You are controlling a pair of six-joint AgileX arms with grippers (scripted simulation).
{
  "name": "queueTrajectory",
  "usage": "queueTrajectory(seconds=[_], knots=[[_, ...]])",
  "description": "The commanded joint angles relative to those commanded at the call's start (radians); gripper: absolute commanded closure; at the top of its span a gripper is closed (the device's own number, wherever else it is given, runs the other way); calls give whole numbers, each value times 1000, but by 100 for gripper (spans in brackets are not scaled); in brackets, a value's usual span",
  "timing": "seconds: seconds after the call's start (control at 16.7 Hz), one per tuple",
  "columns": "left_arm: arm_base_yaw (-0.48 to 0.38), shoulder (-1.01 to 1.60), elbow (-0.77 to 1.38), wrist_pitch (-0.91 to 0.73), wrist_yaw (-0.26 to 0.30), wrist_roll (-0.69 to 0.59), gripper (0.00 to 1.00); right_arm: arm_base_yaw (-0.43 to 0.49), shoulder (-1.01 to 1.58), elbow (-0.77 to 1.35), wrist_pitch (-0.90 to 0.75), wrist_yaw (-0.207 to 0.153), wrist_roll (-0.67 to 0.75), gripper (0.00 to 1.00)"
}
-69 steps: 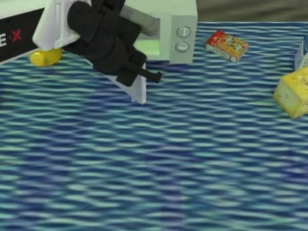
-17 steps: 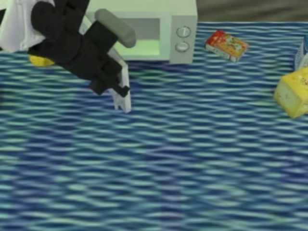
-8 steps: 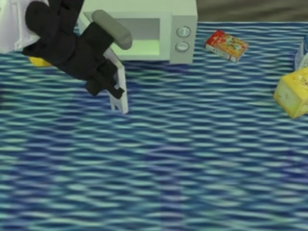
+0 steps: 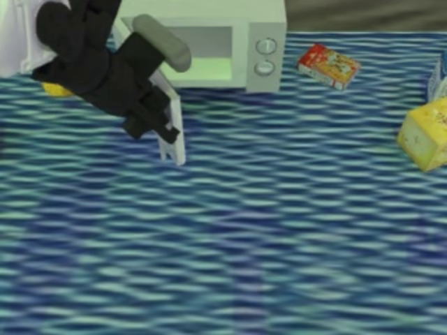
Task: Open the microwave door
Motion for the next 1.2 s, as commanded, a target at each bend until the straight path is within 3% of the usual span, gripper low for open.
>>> queueTrajectory(seconds=[0.72,1.2], knots=[[-2,2,-2,-2,5,2,100,0,0,0,0,0,0,0],[75,-13,-6,-61,87,192,100,0,0,0,0,0,0,0]])
